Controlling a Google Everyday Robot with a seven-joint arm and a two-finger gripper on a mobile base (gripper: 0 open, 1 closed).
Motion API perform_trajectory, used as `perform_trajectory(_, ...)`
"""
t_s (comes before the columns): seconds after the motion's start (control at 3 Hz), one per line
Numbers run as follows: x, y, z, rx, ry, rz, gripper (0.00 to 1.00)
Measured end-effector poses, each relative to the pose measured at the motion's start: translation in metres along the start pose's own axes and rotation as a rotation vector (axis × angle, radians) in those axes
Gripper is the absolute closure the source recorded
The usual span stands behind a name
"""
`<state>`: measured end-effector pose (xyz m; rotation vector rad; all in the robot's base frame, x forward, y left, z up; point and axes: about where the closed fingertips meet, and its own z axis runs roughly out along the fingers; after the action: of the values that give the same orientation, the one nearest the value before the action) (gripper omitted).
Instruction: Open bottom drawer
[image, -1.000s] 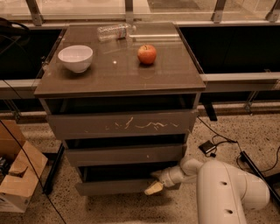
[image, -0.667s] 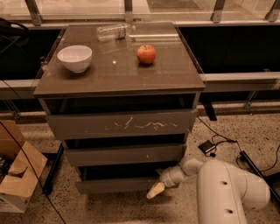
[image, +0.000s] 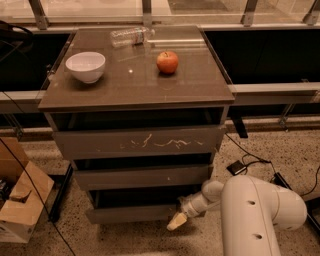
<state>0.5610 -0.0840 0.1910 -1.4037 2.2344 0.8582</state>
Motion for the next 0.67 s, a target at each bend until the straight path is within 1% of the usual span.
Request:
perform_trajectory(0.33,0.0127,0.0079,0.0007,-0.001,0.119,-0.034,0.41)
perform_trajectory(0.67,0.0165,0.0124,0.0,-0.01,0.144,-0.035,0.64)
